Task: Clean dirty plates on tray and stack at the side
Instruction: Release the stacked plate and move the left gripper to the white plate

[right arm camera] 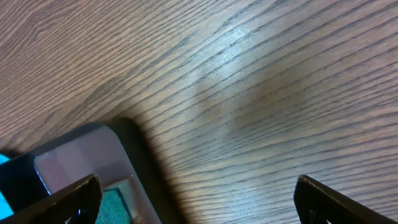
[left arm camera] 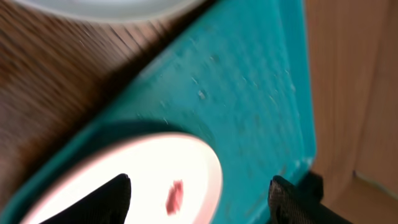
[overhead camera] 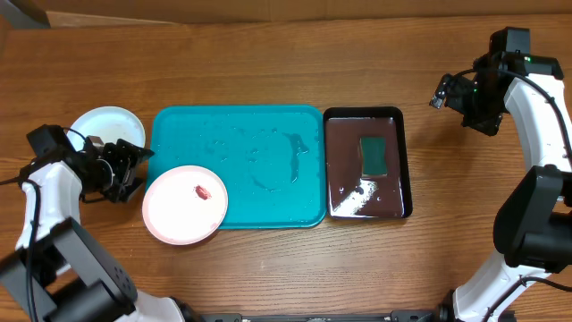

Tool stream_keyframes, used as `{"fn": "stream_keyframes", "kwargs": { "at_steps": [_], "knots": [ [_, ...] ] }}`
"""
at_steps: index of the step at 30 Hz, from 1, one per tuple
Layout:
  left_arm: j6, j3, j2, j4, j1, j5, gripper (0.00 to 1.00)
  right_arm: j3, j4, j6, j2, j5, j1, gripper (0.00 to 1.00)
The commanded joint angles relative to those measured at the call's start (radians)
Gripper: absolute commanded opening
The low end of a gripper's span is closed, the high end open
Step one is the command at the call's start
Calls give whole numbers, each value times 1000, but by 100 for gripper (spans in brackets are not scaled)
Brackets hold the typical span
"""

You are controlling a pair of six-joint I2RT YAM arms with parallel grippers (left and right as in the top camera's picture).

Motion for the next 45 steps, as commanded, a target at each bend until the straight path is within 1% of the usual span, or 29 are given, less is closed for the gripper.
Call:
{"fn": "stream_keyframes", "kwargs": {
  "at_steps": [1,7,11,12,14,16,20,24,26,31,34,37,45],
  "knots": [
    [97,3,-116,-62,3,47,72,-2,3,3,-11,-2,-7,100],
    [95,2,-259,-246,-11,-195,73,-2,3,3,-11,-2,-7,100],
    [89,2,-278,-362,-40,-335,72,-2,3,3,-11,-2,-7,100],
    [74,-3,-278,-383,-50,-362,69,-2,3,3,-11,-2,-7,100],
    [27,-25,-278,-400,-70,-424,64,-2,3,3,-11,-2,-7,100],
    [2,-45,-278,-397,-76,-446,62,-2,3,3,-11,-2,-7,100],
    [-6,-80,-278,-375,-76,-499,56,-2,3,3,-11,-2,-7,100],
    [-7,-131,-278,-343,-76,-502,51,-2,3,3,-11,-2,-7,100],
    [-7,-169,-278,-313,-76,-498,47,-2,3,3,-11,-2,-7,100],
    [-6,-257,-278,-232,-76,-468,33,-2,3,3,-11,-2,-7,100],
    [-6,-295,-278,-199,-76,-468,31,-2,3,3,-11,-2,-7,100],
    [-6,-307,-278,-189,-76,-468,25,-2,3,3,-11,-2,-7,100],
    [-6,-338,-278,-178,-80,-469,23,-2,3,3,-11,-2,-7,100]
  ]
}}
